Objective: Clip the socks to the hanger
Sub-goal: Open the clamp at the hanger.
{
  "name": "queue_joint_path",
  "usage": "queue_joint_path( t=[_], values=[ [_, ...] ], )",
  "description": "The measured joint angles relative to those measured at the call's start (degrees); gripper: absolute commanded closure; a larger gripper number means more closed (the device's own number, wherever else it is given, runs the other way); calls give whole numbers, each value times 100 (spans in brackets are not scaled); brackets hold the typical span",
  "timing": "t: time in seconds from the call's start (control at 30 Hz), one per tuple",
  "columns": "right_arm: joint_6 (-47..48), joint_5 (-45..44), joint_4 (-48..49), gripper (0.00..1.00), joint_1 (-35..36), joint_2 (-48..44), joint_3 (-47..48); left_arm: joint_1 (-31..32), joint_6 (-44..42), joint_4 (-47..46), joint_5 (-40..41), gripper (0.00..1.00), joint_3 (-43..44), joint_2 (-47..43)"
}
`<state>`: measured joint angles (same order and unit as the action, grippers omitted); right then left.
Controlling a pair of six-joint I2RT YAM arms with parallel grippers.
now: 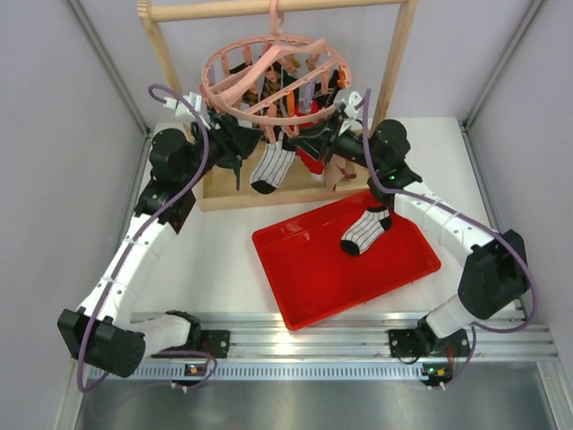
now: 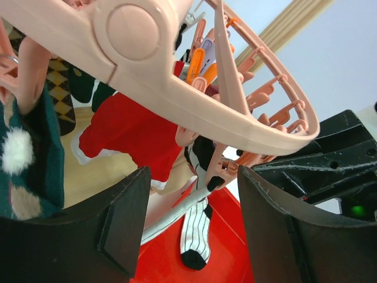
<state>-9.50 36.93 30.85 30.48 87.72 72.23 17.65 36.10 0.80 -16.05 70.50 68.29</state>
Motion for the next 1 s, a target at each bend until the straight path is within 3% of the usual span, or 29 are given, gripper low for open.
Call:
queue_joint_path(
  t=[0.1, 0.47, 0.5, 0.67, 1.0],
  values=[
    [13, -72, -46, 100, 37, -7, 22, -48, 0, 31, -9, 33, -55, -166],
    [199, -544, -343, 100, 372, -98, 31, -85, -125, 229, -450, 28, -358, -1414],
    [199, -568, -350, 100, 382, -109, 31, -87, -127, 223, -568, 20, -358, -1429],
    [184, -643, -411, 100, 435, -146, 76, -50, -151, 11, -1158, 17, -365, -1174],
    [181, -737, -518, 100, 516, -184, 138, 581, -125, -87, -1086, 20, -271, -398]
  ],
)
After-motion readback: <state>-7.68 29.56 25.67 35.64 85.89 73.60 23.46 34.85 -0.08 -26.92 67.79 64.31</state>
